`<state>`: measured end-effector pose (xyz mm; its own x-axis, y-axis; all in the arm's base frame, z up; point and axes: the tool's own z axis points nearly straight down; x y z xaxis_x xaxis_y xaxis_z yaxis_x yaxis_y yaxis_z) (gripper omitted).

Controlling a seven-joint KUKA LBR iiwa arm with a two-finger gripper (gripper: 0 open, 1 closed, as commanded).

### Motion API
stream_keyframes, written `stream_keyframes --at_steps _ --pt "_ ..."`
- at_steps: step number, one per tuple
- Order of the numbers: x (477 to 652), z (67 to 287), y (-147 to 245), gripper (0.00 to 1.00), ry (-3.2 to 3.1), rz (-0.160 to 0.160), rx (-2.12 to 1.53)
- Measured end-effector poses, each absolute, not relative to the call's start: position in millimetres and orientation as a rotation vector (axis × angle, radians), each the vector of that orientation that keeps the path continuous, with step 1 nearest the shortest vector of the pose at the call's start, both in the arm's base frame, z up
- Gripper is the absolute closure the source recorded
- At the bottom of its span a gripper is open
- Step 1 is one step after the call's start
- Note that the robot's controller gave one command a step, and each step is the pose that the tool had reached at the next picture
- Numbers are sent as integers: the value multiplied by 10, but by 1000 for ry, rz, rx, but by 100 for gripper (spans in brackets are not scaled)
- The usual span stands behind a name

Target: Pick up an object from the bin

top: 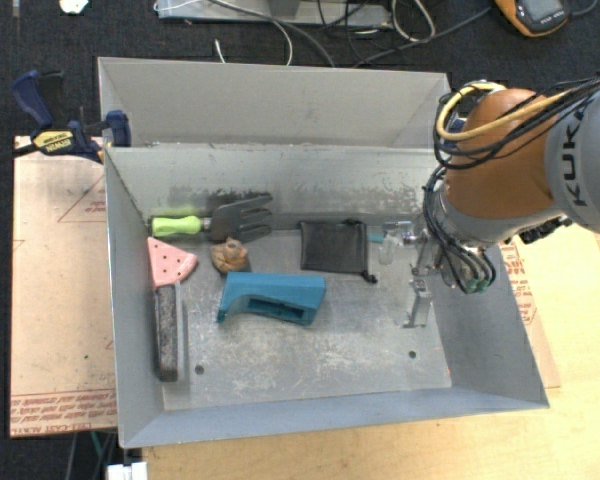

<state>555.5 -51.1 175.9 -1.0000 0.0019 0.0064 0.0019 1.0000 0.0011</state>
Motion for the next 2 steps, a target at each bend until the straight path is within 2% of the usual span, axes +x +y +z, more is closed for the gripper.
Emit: stream_keyframes --at_steps 1,2 --pt "5569 1806 -509 0 -3143 -1 0" --pt "6167 1050 -504 0 -3148 -2 -142"
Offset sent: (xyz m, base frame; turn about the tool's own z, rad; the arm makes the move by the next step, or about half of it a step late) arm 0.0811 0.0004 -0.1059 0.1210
